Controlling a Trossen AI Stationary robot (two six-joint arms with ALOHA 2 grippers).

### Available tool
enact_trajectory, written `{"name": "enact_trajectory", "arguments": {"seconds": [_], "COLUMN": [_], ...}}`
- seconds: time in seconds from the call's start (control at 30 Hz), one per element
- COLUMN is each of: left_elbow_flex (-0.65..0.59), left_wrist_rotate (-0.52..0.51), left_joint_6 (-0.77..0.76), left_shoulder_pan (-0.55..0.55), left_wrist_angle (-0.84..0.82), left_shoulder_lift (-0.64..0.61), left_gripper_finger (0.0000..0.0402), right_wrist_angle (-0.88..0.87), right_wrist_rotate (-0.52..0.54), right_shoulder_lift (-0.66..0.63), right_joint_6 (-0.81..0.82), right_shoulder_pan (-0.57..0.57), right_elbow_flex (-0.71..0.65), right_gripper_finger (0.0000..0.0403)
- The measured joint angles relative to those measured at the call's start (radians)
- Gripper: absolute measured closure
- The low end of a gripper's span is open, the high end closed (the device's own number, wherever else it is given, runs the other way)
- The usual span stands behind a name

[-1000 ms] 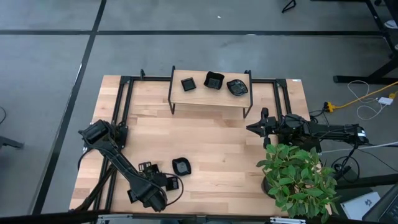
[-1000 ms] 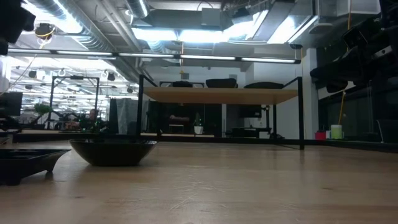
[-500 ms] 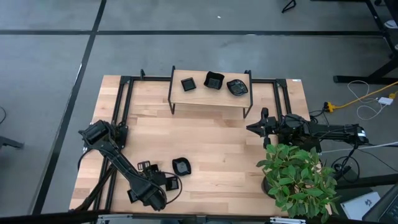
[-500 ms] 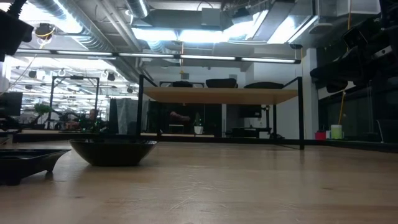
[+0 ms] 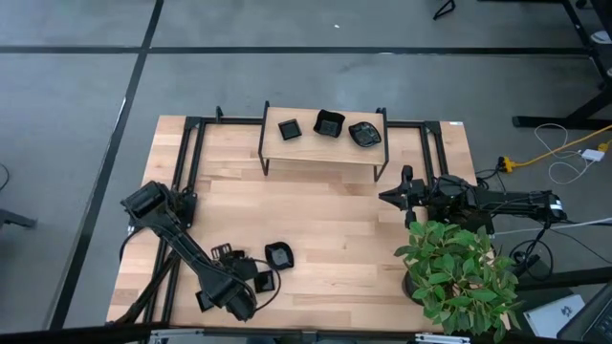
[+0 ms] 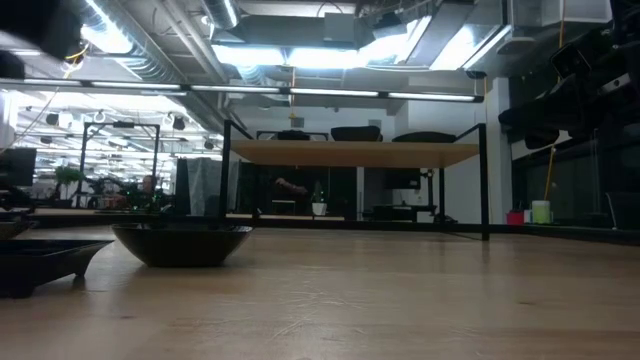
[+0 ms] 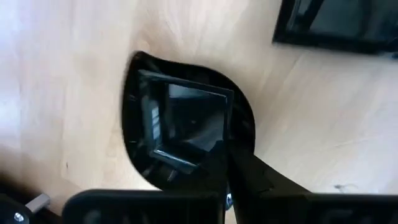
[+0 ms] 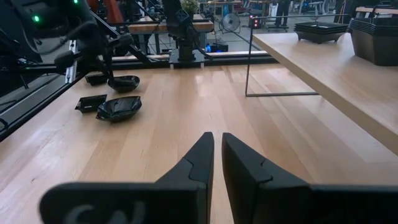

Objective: Pick & Place Mini shaped plates
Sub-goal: Stack the square plate on top of the square plate on the shelf

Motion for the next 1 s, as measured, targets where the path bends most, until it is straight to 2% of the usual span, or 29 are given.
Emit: {"name": "enact_trajectory", "arguments": {"seconds": [0.17,0.4,0.7,1.0], "left_elbow_flex": [0.001,0.002,0.003,0.003], "left_wrist_rotate": [-0.083,-0.31,-0.629,-0.787], "left_joint_6": [-0.034,-0.046,0.109,0.311], "left_shoulder_pan": [0.02,0.052,0.116,0.254], "left_wrist_angle": [-0.003,-0.004,0.003,0.021], "left_shoulder_lift": [-0.092,-0.236,-0.319,-0.32], "left_gripper_finger": [0.0399,0.04,0.04,0.04], "right_wrist_angle": [0.0,0.0,0.0,0.0], "right_wrist_rotate": [0.0,0.0,0.0,0.0], "right_shoulder_lift": [0.0,0.0,0.0,0.0], "right_joint_6": [0.0,0.0,0.0,0.0], "right_shoulder_pan": [0.0,0.0,0.0,0.0], "right_elbow_flex": [0.0,0.0,0.0,0.0], "right_gripper_finger": [0.0369,0.0369,0.0369,0.0369]}}
